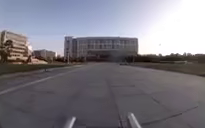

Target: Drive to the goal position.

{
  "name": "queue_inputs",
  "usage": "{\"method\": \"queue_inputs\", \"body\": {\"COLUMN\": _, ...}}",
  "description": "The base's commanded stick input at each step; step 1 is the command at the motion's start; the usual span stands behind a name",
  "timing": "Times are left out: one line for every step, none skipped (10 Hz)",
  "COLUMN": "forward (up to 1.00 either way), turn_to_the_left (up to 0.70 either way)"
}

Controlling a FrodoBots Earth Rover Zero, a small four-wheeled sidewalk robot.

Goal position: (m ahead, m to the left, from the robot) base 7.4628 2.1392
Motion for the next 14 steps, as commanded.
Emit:
{"method": "queue_inputs", "body": {"forward": 0.7, "turn_to_the_left": 0.03}}
{"method": "queue_inputs", "body": {"forward": 0.7, "turn_to_the_left": 0.0}}
{"method": "queue_inputs", "body": {"forward": 0.7, "turn_to_the_left": 0.0}}
{"method": "queue_inputs", "body": {"forward": 0.7, "turn_to_the_left": 0.0}}
{"method": "queue_inputs", "body": {"forward": 0.7, "turn_to_the_left": 0.0}}
{"method": "queue_inputs", "body": {"forward": 0.7, "turn_to_the_left": 0.0}}
{"method": "queue_inputs", "body": {"forward": 0.7, "turn_to_the_left": 0.0}}
{"method": "queue_inputs", "body": {"forward": 0.7, "turn_to_the_left": 0.0}}
{"method": "queue_inputs", "body": {"forward": 0.7, "turn_to_the_left": 0.0}}
{"method": "queue_inputs", "body": {"forward": 0.7, "turn_to_the_left": 0.0}}
{"method": "queue_inputs", "body": {"forward": 0.7, "turn_to_the_left": 0.0}}
{"method": "queue_inputs", "body": {"forward": 0.7, "turn_to_the_left": 0.0}}
{"method": "queue_inputs", "body": {"forward": 0.7, "turn_to_the_left": 0.0}}
{"method": "queue_inputs", "body": {"forward": 0.7, "turn_to_the_left": 0.0}}
